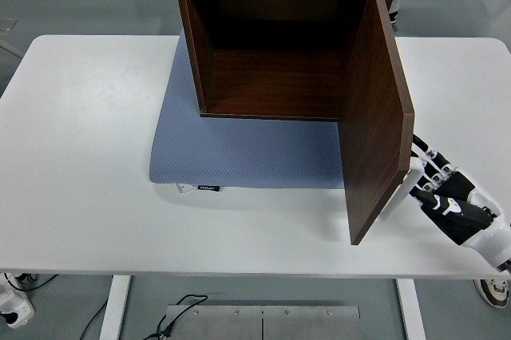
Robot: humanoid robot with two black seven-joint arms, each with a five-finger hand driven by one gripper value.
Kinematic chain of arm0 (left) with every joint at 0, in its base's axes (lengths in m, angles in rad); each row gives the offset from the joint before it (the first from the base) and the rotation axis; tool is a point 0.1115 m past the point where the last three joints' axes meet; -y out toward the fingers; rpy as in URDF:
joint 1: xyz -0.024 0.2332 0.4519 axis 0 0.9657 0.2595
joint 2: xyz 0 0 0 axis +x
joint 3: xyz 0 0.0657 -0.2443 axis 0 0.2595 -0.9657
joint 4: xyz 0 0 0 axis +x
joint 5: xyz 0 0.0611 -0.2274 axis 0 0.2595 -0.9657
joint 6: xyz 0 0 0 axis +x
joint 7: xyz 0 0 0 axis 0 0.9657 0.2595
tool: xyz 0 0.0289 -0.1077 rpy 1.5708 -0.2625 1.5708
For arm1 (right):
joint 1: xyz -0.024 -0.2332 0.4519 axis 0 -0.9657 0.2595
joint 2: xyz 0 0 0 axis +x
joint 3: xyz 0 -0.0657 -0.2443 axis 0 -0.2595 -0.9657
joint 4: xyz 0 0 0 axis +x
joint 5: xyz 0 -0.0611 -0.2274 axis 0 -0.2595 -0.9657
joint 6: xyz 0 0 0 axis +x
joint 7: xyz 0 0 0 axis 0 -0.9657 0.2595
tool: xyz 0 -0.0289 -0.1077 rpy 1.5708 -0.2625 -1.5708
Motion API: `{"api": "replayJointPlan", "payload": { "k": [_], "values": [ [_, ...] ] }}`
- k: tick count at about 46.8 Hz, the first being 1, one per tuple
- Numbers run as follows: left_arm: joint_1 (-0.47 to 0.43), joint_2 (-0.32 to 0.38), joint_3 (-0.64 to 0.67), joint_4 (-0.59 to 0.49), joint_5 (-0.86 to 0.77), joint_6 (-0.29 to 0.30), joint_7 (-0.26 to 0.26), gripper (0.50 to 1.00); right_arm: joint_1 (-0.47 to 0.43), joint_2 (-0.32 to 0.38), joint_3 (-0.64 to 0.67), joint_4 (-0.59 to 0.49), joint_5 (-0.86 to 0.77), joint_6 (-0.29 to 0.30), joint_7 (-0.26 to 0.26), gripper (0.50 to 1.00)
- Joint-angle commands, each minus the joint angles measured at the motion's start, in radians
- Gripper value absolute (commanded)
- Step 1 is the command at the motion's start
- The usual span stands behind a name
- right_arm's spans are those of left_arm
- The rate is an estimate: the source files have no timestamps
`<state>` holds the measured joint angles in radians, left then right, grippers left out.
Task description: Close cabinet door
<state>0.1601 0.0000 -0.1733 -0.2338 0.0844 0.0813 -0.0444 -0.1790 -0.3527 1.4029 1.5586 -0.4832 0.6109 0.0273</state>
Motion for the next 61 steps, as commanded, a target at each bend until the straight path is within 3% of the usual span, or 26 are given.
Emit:
{"api": "replayJointPlan", "payload": {
  "k": [1, 61],
  "values": [
    [-0.001, 0.000, 0.000, -0.001, 0.000, 0.000, 0.000, 1.000, 0.015, 0.000, -0.009, -0.002, -0.002, 0.000, 0.000, 1.000],
    [-0.001, 0.000, 0.000, -0.001, 0.000, 0.000, 0.000, 1.000, 0.299, 0.003, -0.228, -0.051, 0.005, 0.000, 0.000, 1.000]
  ]
}}
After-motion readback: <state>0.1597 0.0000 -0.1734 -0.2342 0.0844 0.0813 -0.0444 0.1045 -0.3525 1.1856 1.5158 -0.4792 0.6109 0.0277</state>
